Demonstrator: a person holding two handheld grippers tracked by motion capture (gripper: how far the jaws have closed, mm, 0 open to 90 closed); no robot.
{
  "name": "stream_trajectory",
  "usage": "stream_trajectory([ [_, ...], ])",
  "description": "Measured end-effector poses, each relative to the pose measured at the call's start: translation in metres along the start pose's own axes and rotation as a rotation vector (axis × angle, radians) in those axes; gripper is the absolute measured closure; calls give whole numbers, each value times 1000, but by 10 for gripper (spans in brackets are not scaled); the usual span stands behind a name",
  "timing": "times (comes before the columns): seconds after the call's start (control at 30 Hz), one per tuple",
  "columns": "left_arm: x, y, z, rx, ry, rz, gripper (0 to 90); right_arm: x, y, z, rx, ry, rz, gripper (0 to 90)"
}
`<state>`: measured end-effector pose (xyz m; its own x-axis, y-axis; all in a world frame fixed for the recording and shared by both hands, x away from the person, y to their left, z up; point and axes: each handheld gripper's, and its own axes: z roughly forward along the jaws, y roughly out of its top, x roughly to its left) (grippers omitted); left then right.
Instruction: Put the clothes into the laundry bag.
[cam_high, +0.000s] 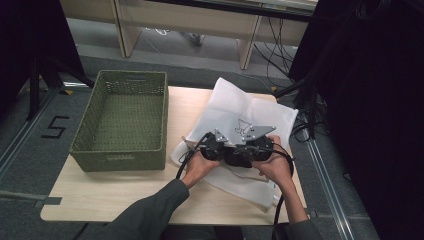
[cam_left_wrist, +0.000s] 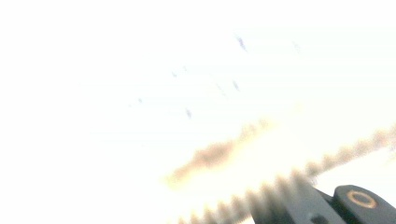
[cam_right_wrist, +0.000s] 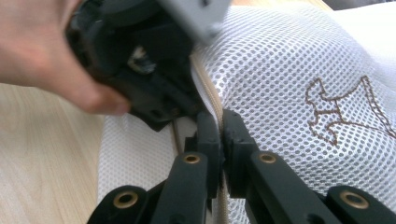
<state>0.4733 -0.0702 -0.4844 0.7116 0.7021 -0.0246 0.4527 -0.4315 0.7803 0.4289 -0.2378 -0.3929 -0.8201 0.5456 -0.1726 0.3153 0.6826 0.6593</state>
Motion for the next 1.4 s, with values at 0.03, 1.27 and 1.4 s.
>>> stream_trajectory([
  [0.03,0,1,2,-1,9,1,831,1,0,0,3,2,5,881],
  [1.27,8,-36,-24,138,-49,-47,399,2,-1,5,20,9,-17,880],
  [1.4,7,-29,-16,104,-57,-17,740,2,-1,4,20,9,-16,880],
])
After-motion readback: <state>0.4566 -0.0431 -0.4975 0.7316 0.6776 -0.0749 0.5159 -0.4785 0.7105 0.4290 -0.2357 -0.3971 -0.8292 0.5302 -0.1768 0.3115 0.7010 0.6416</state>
